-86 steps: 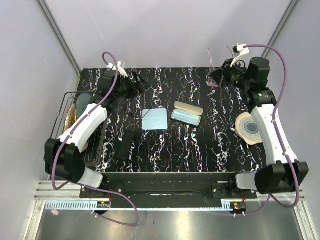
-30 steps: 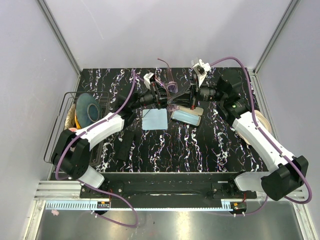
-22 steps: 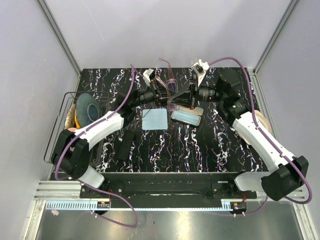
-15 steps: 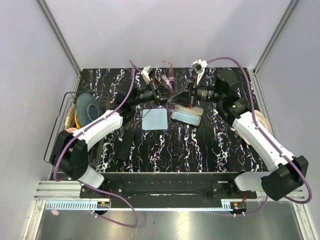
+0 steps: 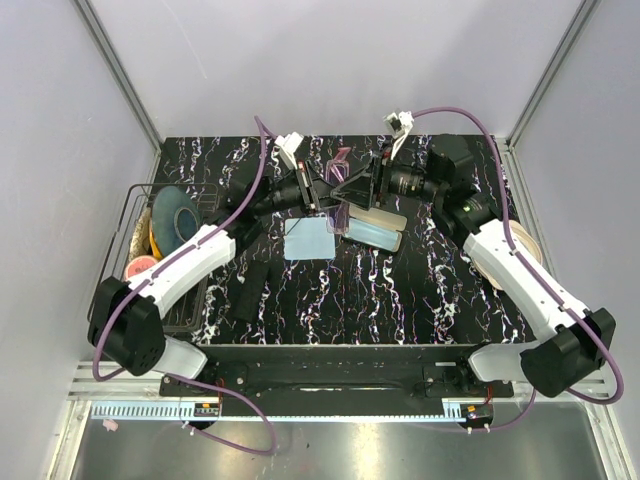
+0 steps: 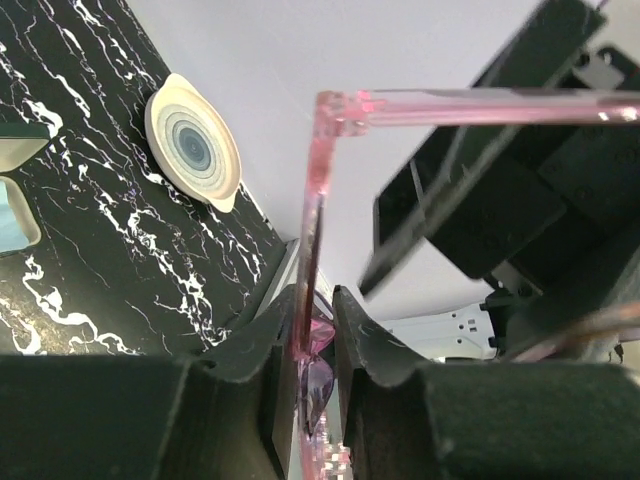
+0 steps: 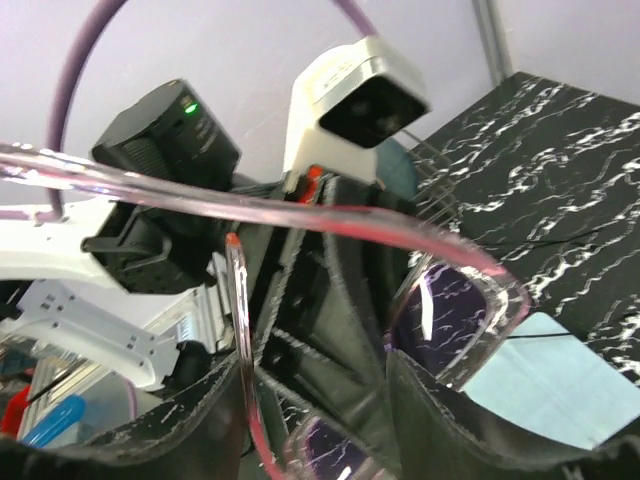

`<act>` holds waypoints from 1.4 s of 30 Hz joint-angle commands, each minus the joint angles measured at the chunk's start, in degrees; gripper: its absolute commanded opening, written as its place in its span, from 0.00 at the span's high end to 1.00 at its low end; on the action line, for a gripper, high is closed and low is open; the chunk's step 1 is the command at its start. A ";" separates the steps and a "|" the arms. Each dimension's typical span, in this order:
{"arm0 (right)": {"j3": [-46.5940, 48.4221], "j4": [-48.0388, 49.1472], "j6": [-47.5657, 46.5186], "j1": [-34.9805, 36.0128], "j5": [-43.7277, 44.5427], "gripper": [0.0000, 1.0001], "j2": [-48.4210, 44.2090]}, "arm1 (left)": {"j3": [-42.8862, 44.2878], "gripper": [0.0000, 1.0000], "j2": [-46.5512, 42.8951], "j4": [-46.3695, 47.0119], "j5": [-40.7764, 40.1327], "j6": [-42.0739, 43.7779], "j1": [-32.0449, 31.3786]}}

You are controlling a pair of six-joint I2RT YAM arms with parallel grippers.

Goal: Organize the sunglasses
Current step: Fold the right temple of the sunglasses with the sunglasses.

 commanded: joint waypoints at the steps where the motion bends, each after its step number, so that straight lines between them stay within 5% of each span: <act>1: 4.40 -4.07 -1.74 -0.07 7.60 0.37 2.01 | 0.43 0.76 -3.99 2.89 3.27 4.22 -0.33; 13: 4.32 -4.16 -1.30 -0.15 8.66 0.33 1.67 | -0.97 0.76 -2.68 11.15 8.73 0.89 0.72; 21: 1.51 -3.54 -1.65 -0.07 13.22 0.31 -6.50 | -2.12 0.81 -0.92 13.97 7.67 -1.93 2.75; 24: 0.01 -3.45 -1.92 -0.15 17.00 0.40 -9.14 | -2.12 0.82 -0.83 13.62 7.84 -1.41 2.92; 29: 0.71 -0.66 -2.53 -0.07 7.92 0.81 -9.33 | -2.47 0.82 -1.18 11.16 7.14 0.61 2.92; 35: -2.97 16.98 5.71 0.02 -15.21 0.91 -6.16 | -1.94 0.82 -1.45 9.58 6.79 2.28 2.92; 42: -4.74 20.10 8.72 0.38 -17.18 0.92 -1.07 | -1.59 0.82 -2.59 8.61 8.10 4.13 2.92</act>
